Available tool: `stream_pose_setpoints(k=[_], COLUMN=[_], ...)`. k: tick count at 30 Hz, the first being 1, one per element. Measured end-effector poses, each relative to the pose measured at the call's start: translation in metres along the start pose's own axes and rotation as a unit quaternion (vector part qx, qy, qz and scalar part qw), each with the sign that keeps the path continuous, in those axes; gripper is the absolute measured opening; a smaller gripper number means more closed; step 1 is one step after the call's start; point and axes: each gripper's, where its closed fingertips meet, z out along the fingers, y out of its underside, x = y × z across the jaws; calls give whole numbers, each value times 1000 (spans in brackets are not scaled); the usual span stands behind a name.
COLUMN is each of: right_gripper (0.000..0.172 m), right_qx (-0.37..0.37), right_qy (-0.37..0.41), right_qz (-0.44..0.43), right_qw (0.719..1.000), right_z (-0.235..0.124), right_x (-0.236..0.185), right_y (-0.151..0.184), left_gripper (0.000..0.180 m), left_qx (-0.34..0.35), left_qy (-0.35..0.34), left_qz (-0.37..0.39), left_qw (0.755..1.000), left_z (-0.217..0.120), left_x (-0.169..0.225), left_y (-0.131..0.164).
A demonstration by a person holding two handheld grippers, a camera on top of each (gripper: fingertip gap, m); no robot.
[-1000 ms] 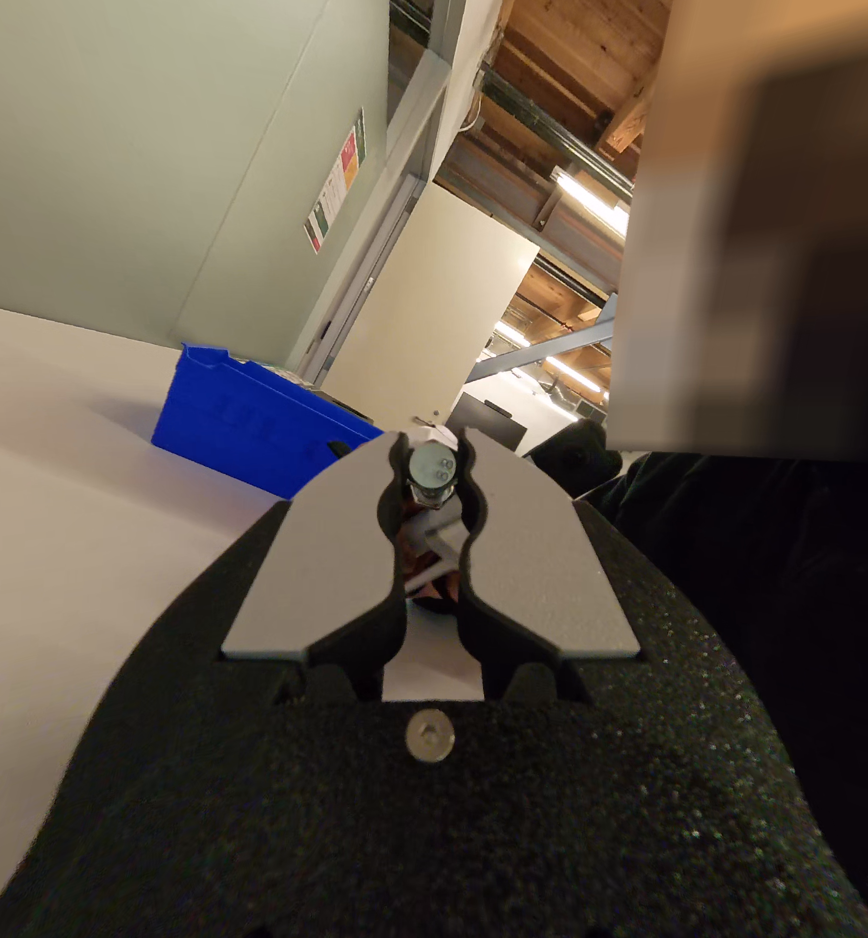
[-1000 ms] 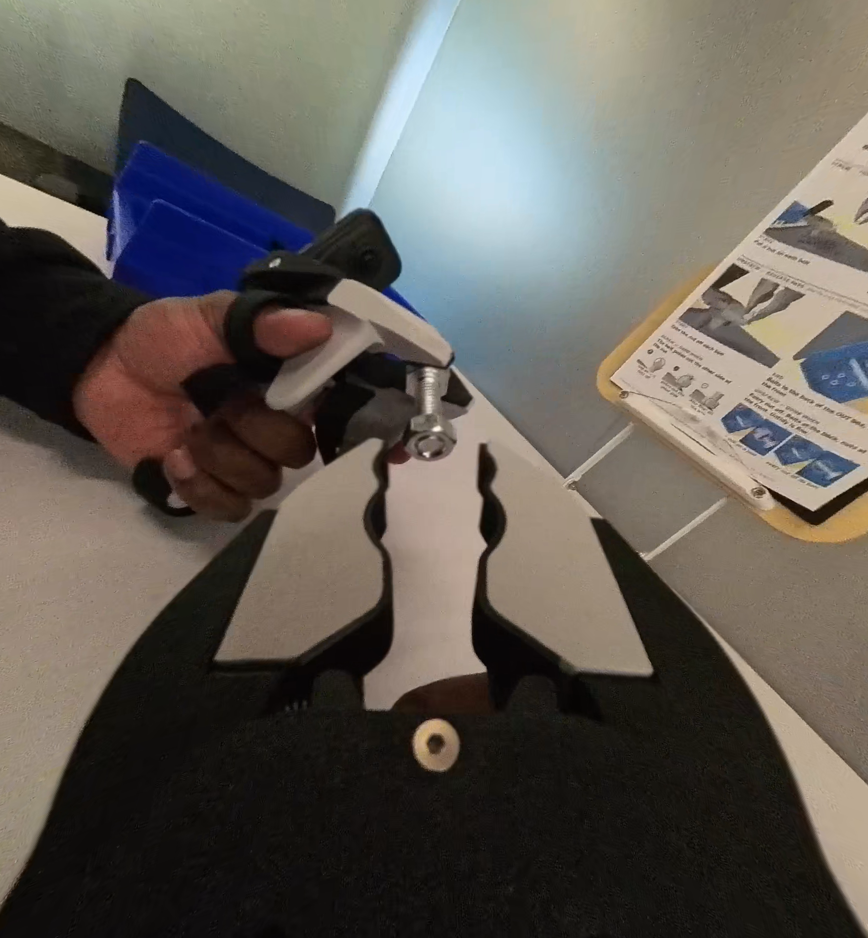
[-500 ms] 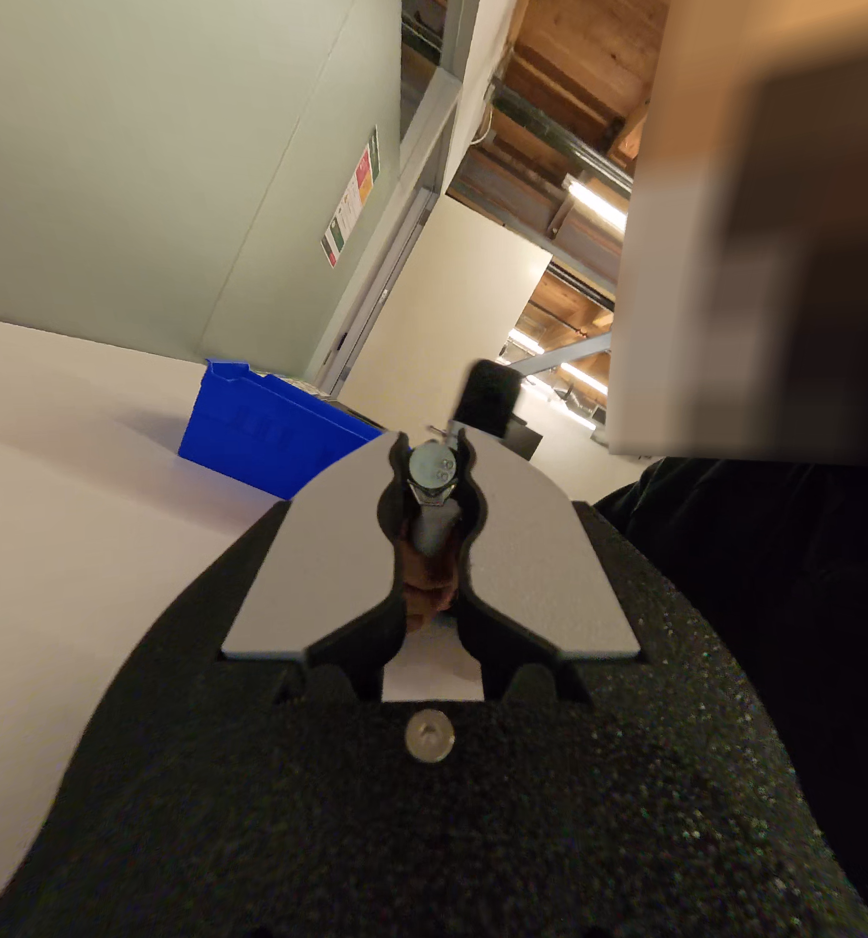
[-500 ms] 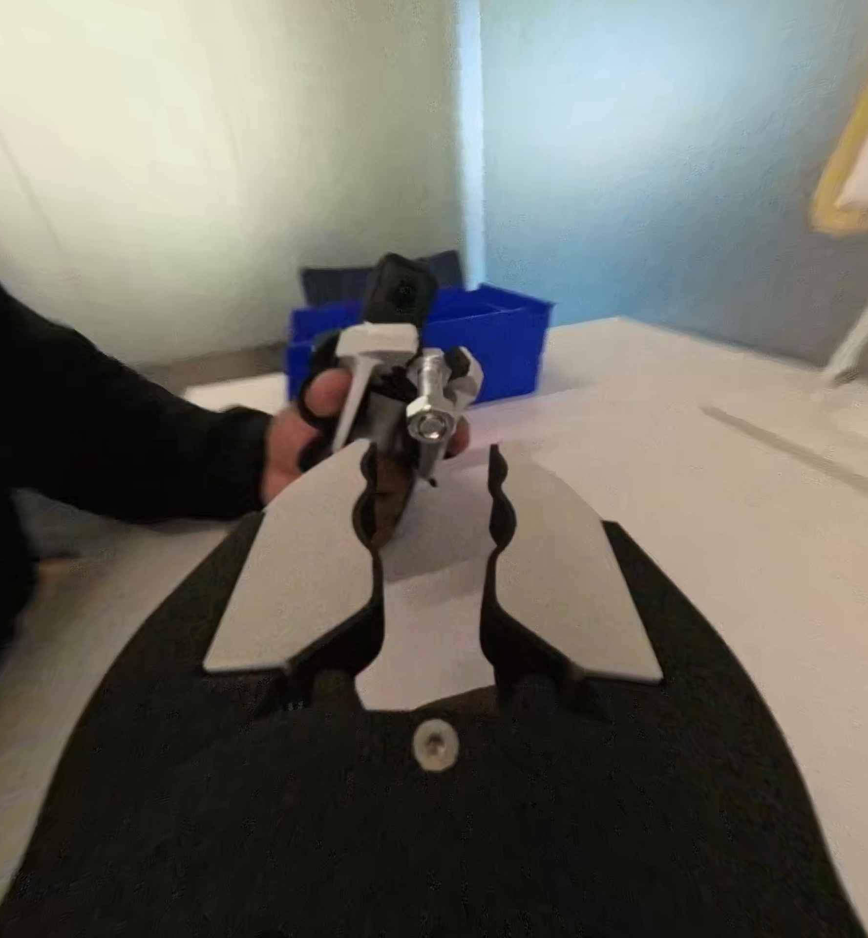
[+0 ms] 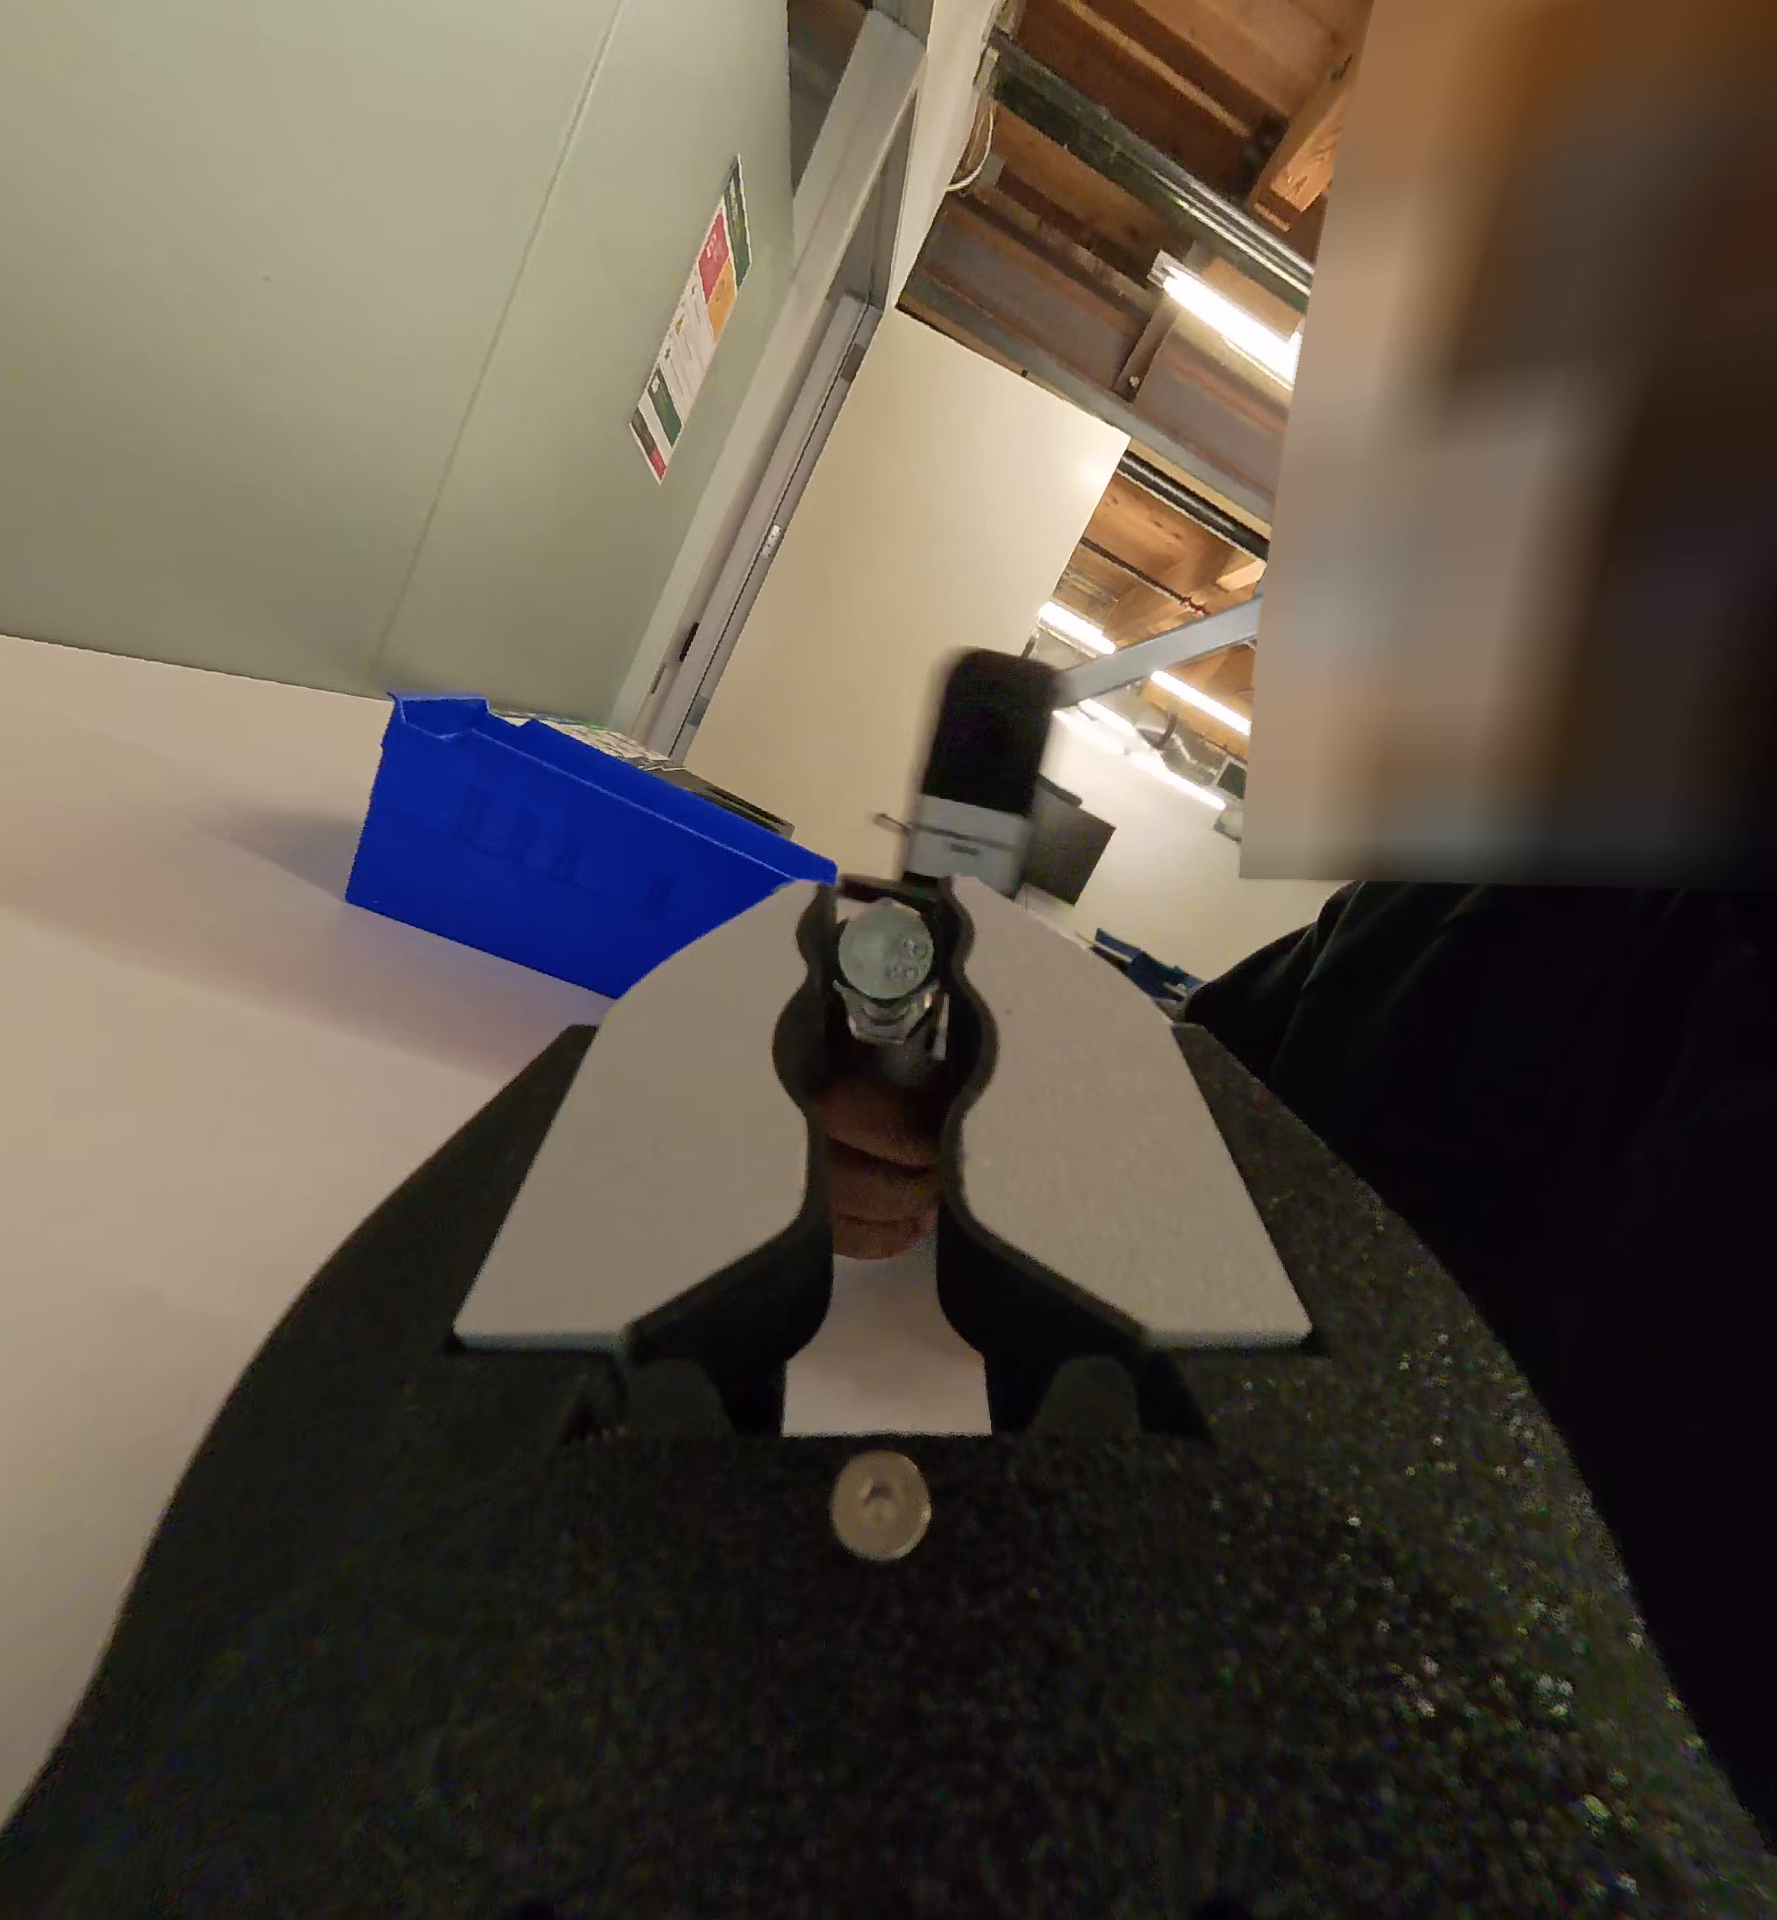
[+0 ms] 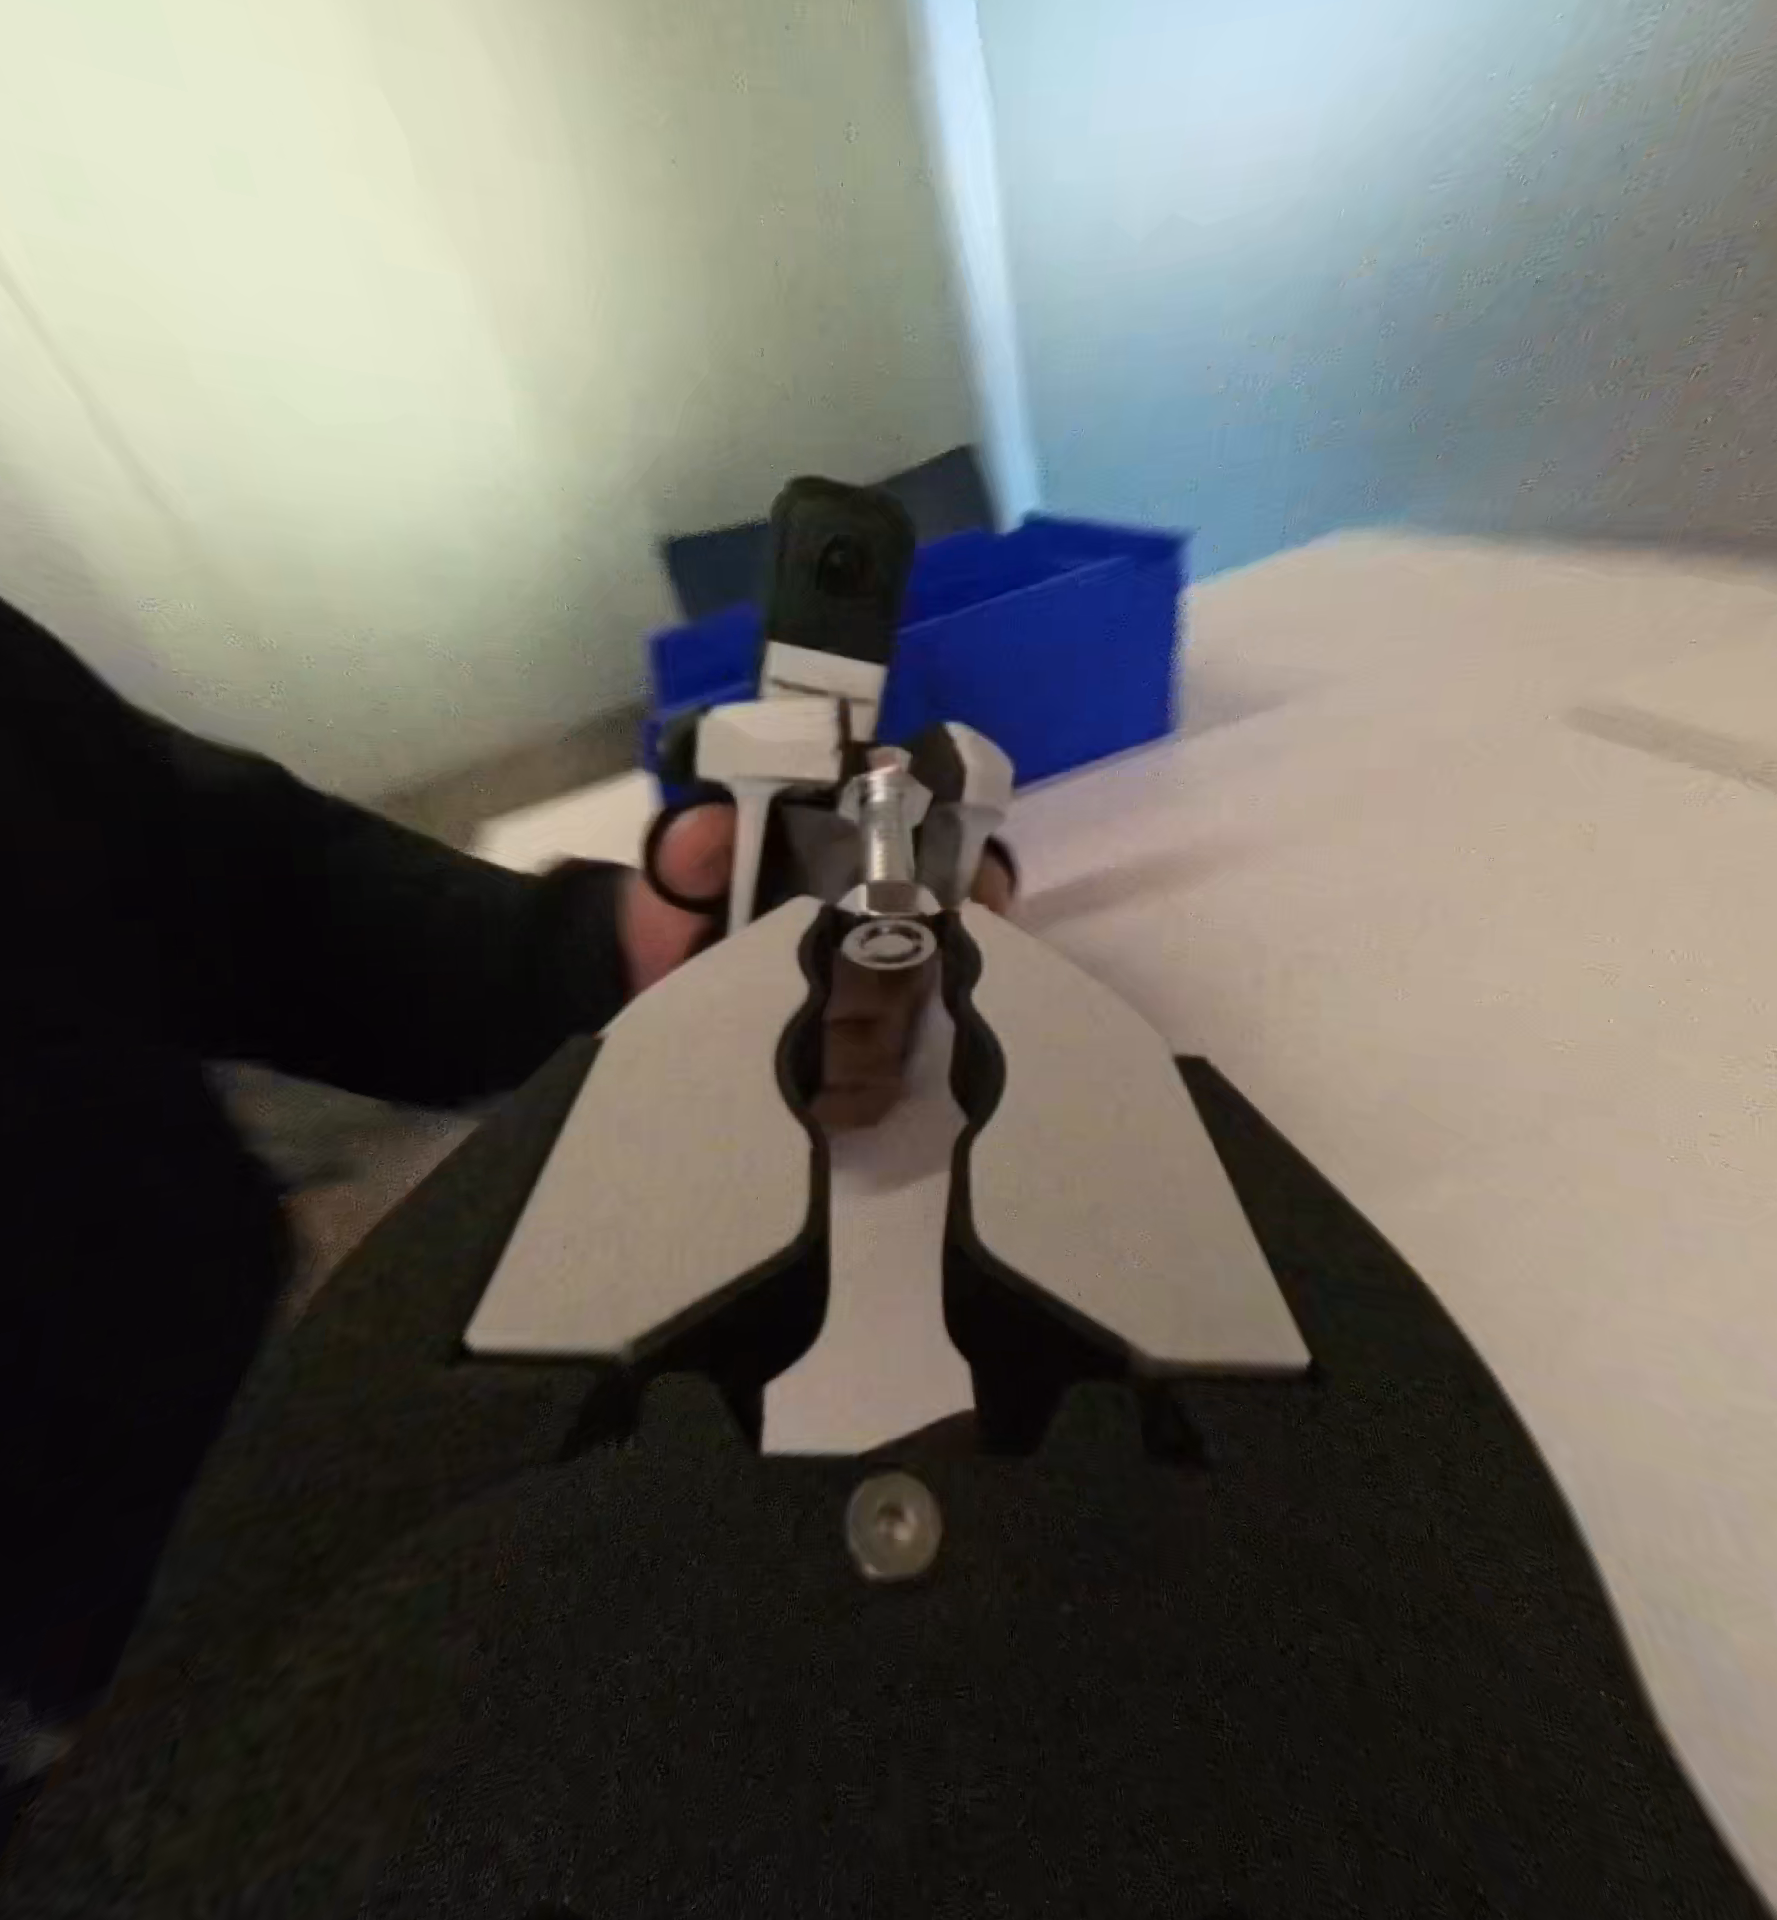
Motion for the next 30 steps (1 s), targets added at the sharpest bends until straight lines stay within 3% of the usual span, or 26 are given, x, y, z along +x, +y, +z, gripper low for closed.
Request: stream_pose_setpoints(k=[2,3,5,7,9,11,13,16,19,21,23,24,26,28,30], right_gripper=[19,20,36,47,48,49,48,46,19,18,18,18,18,28,39], right_qx=[13,31,50,37,42,43,34,20,15,14,17,19,52,104,101], right_qy=[-105,-137,-119,-69,-1,71,113,157,175,135,42,-14,-118,-132,-80], right_qz=[201,259,270,170,7,-157,-264,-347,-366,-281,-80,39,224,260,162], right_qw=[974,956,954,982,999,984,957,925,914,950,996,999,966,951,978], right_z=[-2,-5,-6,-5,-7,-8,-7,-4,-4,-4,-2,-3,-8,-15,-16], right_x=[-1,2,17,21,19,16,10,7,5,3,-1,-1,0,11,14], right_y=[-2,-4,-1,3,-3,-7,-7,-3,-4,-5,-5,-6,-14,-23,-21], left_gripper=[17,17,18,17,17,17,17,17,18,18,17,17,17,17,17], left_qx=[-7,-6,7,24,33,36,39,36,22,24,26,23,19,33,54], left_qy=[-2,-8,-14,-18,-19,-19,-17,-14,-11,-8,3,4,5,0,1], left_qz=[11,11,3,-11,-24,-32,-41,-48,-44,-36,-27,-18,-12,-18,-35], left_qw=[1000,1000,1000,999,999,999,998,998,999,999,999,1000,1000,999,998], left_z=[1,1,0,-3,-6,-6,-6,-4,0,0,-1,-1,0,-1,-4], left_x=[0,-1,-3,-7,-8,-9,-8,-7,-5,-3,0,1,1,-1,-3], left_y=[1,1,-2,-8,-10,-10,-10,-7,-2,-2,-4,-4,-4,-6,-12])
